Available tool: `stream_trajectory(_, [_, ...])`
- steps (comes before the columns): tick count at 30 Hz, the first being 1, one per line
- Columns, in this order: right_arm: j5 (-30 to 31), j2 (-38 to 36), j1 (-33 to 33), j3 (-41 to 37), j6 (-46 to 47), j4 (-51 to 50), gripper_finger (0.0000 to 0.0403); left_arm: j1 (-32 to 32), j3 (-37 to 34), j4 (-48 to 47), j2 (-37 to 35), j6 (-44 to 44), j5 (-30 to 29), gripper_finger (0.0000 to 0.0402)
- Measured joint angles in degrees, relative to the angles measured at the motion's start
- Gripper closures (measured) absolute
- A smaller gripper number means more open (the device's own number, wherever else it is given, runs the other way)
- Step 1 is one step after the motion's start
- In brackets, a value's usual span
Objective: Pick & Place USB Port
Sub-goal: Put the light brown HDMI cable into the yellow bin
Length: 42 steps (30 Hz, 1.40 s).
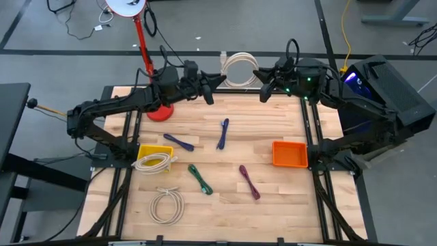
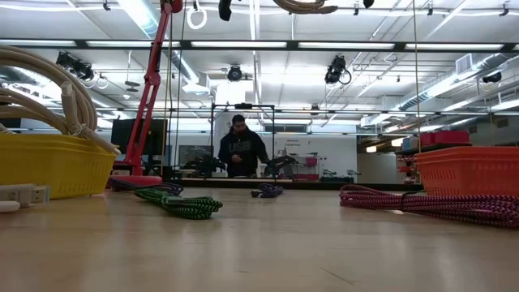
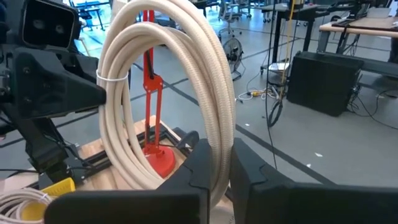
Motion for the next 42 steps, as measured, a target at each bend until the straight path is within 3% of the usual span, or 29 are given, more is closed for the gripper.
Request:
stream_trajectory(14, [0.5,0.2,-0.6,0.0,-1.4,-2.9,0.0382,0.0,0.0,-4.2,0.0,1.1,-1.3,0.037])
stream_trajectory(19, [0.4,0.3,-1.0,-0.1,-1.7,-4.9,0.0346,0.1,0.0,-8.0,-0.3,2.4,-3.8,0.037])
stream_trajectory(23, [0.2,0.3,-1.0,-0.1,-2.0,-5.1,0.0344,0.3,0.1,-9.4,-0.9,2.5,-3.8,0.037])
stream_trajectory(31, [-1.2,0.0,-1.9,-0.2,-2.2,-6.6,0.035,-0.1,0.1,-19.3,-4.4,2.8,-3.8,0.037])
stream_trajectory(37, [1.1,-0.8,-4.2,0.0,-3.2,-6.6,0.0336,0.1,0.0,-29.4,-9.1,2.8,-9.4,0.037])
stream_trajectory(42, [0.4,-0.8,-5.0,-0.1,-3.0,-7.4,0.0333,-0.3,0.0,-34.7,-12.2,1.0,-6.1,0.037])
